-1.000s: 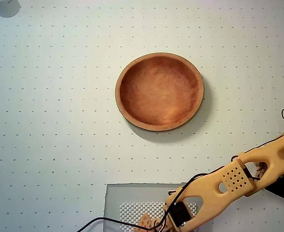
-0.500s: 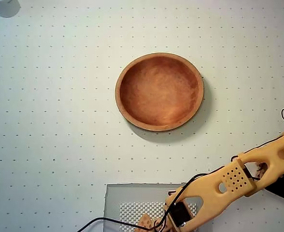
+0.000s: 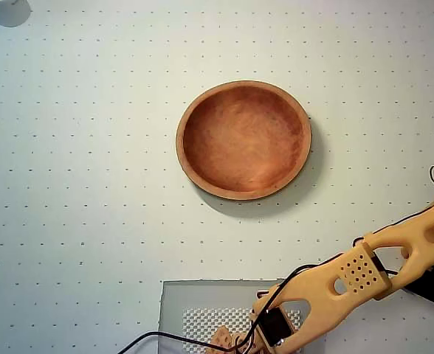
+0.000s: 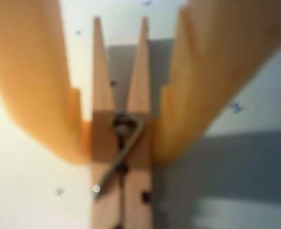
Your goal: Grasp a clothespin and put it in the bowl.
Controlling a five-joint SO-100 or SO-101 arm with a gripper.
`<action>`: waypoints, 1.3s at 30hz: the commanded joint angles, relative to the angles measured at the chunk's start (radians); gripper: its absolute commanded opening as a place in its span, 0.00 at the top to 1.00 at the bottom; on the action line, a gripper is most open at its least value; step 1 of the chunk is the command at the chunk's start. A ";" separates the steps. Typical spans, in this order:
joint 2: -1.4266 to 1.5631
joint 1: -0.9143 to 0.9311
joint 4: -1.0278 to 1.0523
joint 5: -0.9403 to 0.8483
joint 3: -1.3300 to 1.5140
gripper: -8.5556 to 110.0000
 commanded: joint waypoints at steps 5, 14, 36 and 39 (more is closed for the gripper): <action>0.216 0.015 0.015 -0.011 -0.012 0.95; 0.612 -0.107 0.017 0.003 -0.012 0.95; 1.397 -0.730 0.017 0.330 0.474 0.95; 1.450 -0.825 0.017 0.403 0.561 0.95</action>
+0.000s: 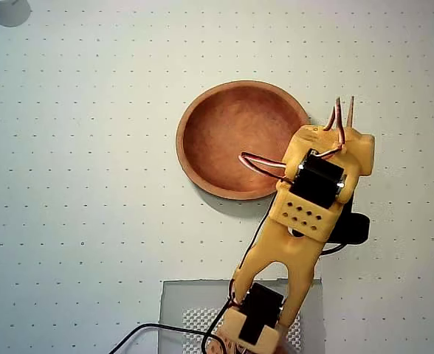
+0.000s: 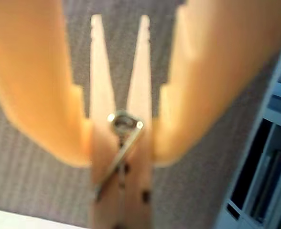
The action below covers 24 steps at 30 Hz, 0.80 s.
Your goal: Grasp a clothespin and put it in the bowl.
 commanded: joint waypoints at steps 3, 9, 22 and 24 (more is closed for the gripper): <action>0.112 -0.166 0.017 0.144 0.132 0.95; 0.110 -0.273 0.015 0.233 0.238 0.95; 0.051 -0.425 0.014 0.347 0.273 0.95; 0.002 -0.422 0.014 0.362 0.268 0.95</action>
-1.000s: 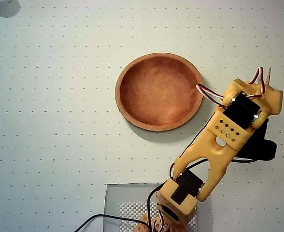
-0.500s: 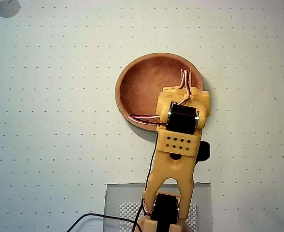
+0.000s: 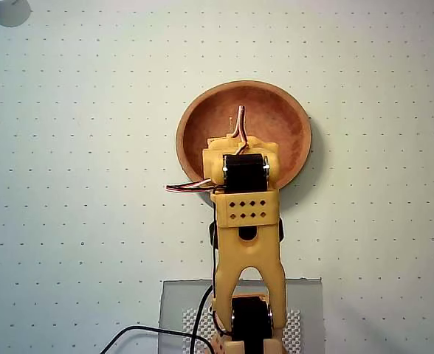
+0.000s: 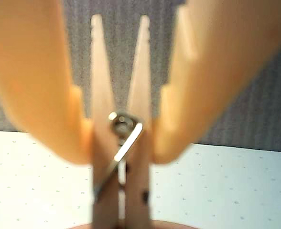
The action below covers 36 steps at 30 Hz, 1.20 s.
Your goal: Grasp a clothespin and put it in the bowl.
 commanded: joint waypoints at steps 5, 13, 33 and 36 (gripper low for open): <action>-0.123 -0.005 0.012 0.044 -0.023 0.95; -0.210 0.031 -0.080 0.035 -0.072 0.95; -0.653 0.060 -0.130 0.041 -0.316 0.95; -0.712 0.055 -0.132 0.043 -0.316 0.95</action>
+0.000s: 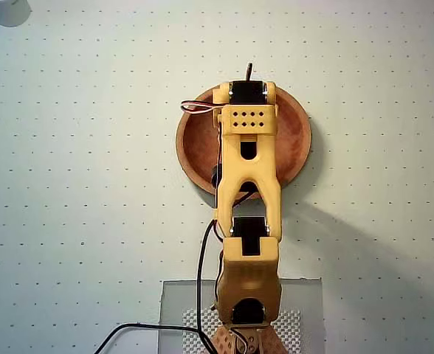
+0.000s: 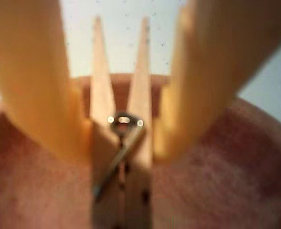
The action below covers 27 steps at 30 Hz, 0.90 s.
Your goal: Grasp a clothespin and put it in the bowl.
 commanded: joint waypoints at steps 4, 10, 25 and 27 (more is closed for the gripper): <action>-0.055 0.000 -0.011 0.003 -0.066 0.95; -0.120 -0.003 -0.025 -0.002 -0.067 0.95; -0.173 0.005 -0.121 -0.008 -0.146 0.95; -0.179 0.005 -0.118 -0.008 -0.184 0.95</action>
